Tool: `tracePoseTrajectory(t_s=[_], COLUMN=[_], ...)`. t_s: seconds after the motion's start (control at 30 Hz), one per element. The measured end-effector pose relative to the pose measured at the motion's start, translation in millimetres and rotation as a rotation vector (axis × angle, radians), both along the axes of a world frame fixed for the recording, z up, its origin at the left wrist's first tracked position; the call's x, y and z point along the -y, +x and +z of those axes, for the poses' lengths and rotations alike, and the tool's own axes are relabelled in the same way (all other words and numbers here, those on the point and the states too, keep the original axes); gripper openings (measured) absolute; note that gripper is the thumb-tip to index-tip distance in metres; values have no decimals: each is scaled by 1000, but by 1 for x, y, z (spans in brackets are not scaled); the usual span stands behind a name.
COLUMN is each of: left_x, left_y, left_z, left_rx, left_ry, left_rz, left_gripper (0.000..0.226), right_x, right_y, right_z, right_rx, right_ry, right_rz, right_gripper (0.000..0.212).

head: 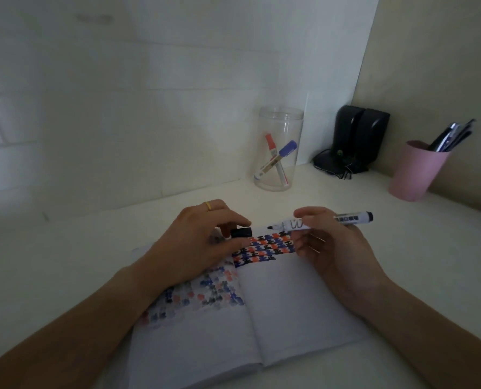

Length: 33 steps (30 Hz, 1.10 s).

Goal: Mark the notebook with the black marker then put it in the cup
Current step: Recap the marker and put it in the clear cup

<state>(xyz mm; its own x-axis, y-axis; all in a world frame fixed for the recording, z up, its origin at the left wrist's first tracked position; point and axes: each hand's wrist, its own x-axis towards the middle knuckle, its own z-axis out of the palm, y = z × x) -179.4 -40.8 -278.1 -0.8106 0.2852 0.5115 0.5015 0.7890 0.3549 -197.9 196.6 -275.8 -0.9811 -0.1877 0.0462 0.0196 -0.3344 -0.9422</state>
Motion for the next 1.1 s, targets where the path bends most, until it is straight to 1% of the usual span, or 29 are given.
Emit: tracePoseTrajectory(t_s=[0.1,0.17,0.3,0.6,0.7,0.73,0.93,1.0,1.1], left_x=[-2,-3,-4,-10,-12,-13,-15,-15,-17], left_y=[2,2,3,9,11,12,16,17,19], left_z=[1,2,4,9,10,10,13,14,15], left_rx=[32,38,30,-27,-54,-61,-129,-174,-219], left_ry=[114,146,166,176,189,191,206,191,185], left_rz=[30,44,45,-5,-17,-19,-47,-55,-67], left_gripper=[28,25,20,21,22,22,21,20,20], right_x=[-1,-1,0,1,0,1,-1,-1,0], right_y=[0,0,0,2,3,4,5,6,8], right_z=[0,0,-1,-1,-1,0,0,1,4], right_rx=[-6,-33,-66,-108,-131,-132,-110,-96,-67], right_ry=[-7,14,32,85,112,119,97,59,7], right_rz=[13,26,38,66,82,80,80,88,95], right_gripper=[14,14,15,9,29,33,35,35,41])
